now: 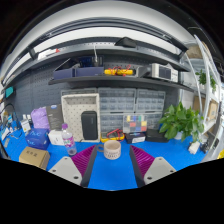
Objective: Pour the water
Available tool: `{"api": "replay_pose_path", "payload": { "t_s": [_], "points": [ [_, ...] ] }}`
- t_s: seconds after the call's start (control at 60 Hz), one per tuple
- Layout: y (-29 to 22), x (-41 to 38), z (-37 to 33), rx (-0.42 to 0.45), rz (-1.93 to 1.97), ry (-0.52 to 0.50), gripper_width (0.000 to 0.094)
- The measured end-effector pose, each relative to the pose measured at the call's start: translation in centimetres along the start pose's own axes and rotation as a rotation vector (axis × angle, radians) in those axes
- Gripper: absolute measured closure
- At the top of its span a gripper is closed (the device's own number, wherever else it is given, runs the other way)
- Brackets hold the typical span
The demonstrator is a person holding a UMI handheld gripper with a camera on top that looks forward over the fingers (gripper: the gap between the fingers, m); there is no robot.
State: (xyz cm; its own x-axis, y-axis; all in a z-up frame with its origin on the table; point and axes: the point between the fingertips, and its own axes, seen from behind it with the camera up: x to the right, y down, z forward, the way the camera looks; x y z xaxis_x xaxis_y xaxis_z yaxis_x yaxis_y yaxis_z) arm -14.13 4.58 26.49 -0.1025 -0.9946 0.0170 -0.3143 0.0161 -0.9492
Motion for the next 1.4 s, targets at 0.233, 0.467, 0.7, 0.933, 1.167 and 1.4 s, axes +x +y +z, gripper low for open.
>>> {"api": "replay_pose_path", "payload": {
  "t_s": [0.233,0.467,0.7,0.933,1.167,1.4],
  "points": [
    [5.1,-8.9,3.7,-0.067,0.01,-0.116,0.0279],
    [8.2,-17.8,9.8,-0.1,-0.002,-0.194,0.0271],
    [9.2,-22.4,17.4,-0.105,0.014,-0.197,0.0279],
    [8.8,-24.5,22.3,-0.072,-0.025,-0.175,0.0268],
    [8.3,-24.2,26.1,0.027,-0.038,-0.142,0.0411],
    [7.3,-24.3,26.5,0.145,-0.022,-0.141,0.0573]
  ]
}}
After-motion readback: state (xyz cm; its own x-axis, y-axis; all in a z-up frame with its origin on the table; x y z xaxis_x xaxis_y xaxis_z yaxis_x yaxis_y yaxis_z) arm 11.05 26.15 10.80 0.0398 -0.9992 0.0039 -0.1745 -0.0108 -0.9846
